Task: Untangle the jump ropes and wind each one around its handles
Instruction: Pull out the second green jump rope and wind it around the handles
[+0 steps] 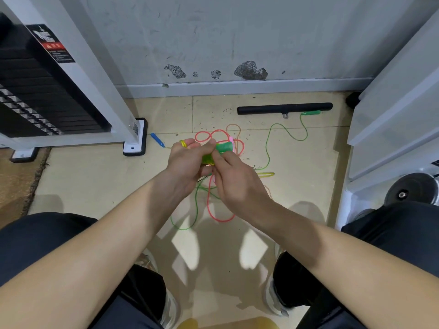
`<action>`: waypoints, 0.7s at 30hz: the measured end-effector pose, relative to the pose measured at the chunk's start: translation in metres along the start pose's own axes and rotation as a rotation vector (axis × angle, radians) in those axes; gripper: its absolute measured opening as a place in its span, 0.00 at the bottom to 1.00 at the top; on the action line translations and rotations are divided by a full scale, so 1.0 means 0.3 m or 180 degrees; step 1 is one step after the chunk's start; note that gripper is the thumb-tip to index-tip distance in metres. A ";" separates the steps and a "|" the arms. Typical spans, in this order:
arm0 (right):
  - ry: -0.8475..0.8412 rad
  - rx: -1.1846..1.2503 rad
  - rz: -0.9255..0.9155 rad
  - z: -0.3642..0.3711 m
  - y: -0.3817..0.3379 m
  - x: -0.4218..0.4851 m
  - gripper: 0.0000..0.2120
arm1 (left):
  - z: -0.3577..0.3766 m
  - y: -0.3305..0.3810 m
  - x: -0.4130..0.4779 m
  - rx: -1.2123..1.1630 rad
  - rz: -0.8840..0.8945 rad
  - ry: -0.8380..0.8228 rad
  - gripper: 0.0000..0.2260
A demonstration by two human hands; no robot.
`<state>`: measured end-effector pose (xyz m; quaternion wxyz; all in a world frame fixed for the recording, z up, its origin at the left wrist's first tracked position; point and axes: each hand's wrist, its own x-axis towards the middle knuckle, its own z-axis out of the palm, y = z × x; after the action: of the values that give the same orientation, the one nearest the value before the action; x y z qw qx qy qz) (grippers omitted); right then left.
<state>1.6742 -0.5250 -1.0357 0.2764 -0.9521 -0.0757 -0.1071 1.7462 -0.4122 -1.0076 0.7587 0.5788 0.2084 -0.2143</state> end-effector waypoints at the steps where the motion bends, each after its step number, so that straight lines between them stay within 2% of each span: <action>1: 0.0101 0.0023 -0.0082 0.000 0.002 -0.001 0.22 | -0.005 0.004 0.002 -0.0031 0.0023 0.0041 0.23; 4: 0.0466 0.0301 -0.0336 0.003 -0.017 -0.029 0.16 | -0.024 0.026 0.019 -0.0166 0.0135 0.0135 0.20; 7: 0.0201 0.1272 0.0453 -0.005 -0.043 -0.056 0.08 | -0.038 0.055 0.016 -0.0346 0.0173 0.0136 0.19; 11: -0.0282 0.1574 0.1131 -0.014 -0.002 -0.022 0.03 | -0.046 0.073 0.001 -0.0332 0.0065 -0.0016 0.20; 13: -0.0581 0.1624 0.1485 -0.036 0.028 0.014 0.07 | -0.055 0.081 0.000 -0.0194 -0.0019 -0.0135 0.27; 15: -0.0805 0.1581 0.1626 -0.059 0.061 0.037 0.16 | -0.061 0.097 -0.001 -0.0068 -0.0028 -0.0269 0.28; 16: -0.0840 0.1579 0.1647 -0.071 0.077 0.044 0.20 | -0.063 0.105 0.000 0.0010 -0.0032 -0.0339 0.28; 18: -0.0848 0.1608 0.1706 -0.094 0.104 0.057 0.25 | -0.065 0.113 -0.004 0.0216 -0.0038 -0.0533 0.19; 19: -0.0874 0.1609 0.1718 -0.102 0.113 0.062 0.25 | -0.063 0.114 -0.010 0.0338 -0.0029 -0.0632 0.14; 21: -0.0975 0.1581 0.1710 -0.112 0.119 0.073 0.23 | -0.055 0.112 -0.023 0.0638 0.0019 -0.0734 0.14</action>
<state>1.6970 -0.5713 -1.0208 0.5019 -0.8471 0.1122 0.1338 1.7585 -0.3877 -0.9812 0.7166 0.6239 0.0956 -0.2968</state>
